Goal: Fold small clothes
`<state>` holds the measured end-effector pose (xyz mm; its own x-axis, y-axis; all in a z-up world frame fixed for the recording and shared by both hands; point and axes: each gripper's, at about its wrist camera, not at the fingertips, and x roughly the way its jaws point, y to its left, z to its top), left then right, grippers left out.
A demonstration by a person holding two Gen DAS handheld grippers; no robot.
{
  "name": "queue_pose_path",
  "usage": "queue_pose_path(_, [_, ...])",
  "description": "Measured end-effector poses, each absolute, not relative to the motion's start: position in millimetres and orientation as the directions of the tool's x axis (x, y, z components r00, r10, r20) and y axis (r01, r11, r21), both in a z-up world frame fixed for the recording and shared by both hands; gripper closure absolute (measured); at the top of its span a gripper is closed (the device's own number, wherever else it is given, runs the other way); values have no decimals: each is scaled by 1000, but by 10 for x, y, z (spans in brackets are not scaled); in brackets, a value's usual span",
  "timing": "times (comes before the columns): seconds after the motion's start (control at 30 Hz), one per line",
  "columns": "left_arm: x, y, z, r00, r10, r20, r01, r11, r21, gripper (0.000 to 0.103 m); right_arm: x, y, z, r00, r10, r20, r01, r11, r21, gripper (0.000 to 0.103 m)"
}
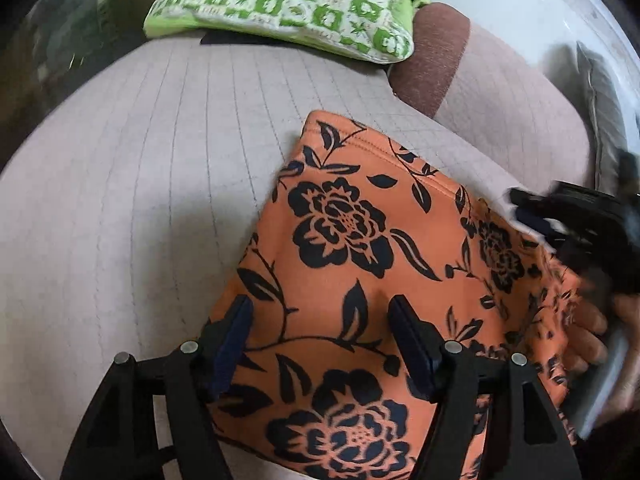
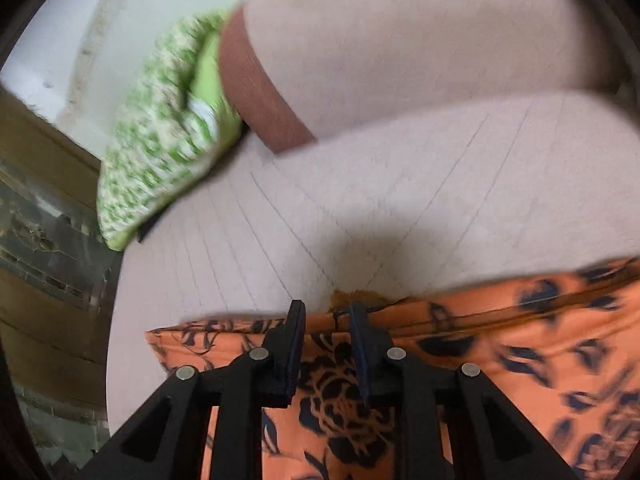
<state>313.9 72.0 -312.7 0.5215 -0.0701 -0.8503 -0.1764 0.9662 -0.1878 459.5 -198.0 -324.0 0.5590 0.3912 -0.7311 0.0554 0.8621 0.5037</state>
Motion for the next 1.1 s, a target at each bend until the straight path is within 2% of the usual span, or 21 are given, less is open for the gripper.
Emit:
queue_pose_path(0.17, [3005, 615, -3007, 572, 0, -821, -143, 985, -100, 30, 3768, -2215, -3041, 573, 351, -741, -5, 905, 425, 78])
queue_pose_path(0.33, [2943, 408, -3090, 564, 66, -823, -111, 994, 4, 28, 2837, -2505, -3161, 545, 72, -835, 104, 983, 152, 78])
queue_pose_path(0.43, [2928, 297, -3179, 551, 87, -830, -94, 995, 42, 28, 2517, -2652, -3371, 495, -8, -869, 143, 987, 72, 78])
queue_pose_path(0.57, [2926, 178, -3206, 561, 143, -815, -79, 990, 119, 28, 2409, -2810, -3463, 513, 33, -858, 159, 978, 132, 78])
queue_pose_path(0.93, [3027, 9, -3259, 579, 188, -794, -66, 981, 184, 26, 2422, -2814, -3427, 512, 89, -854, 100, 982, 162, 75])
queue_pose_path(1.1, [3010, 13, -3241, 590, 175, -788, -57, 983, 175, 26, 2318, -2913, -3166, 636, 92, -766, 108, 973, 206, 75])
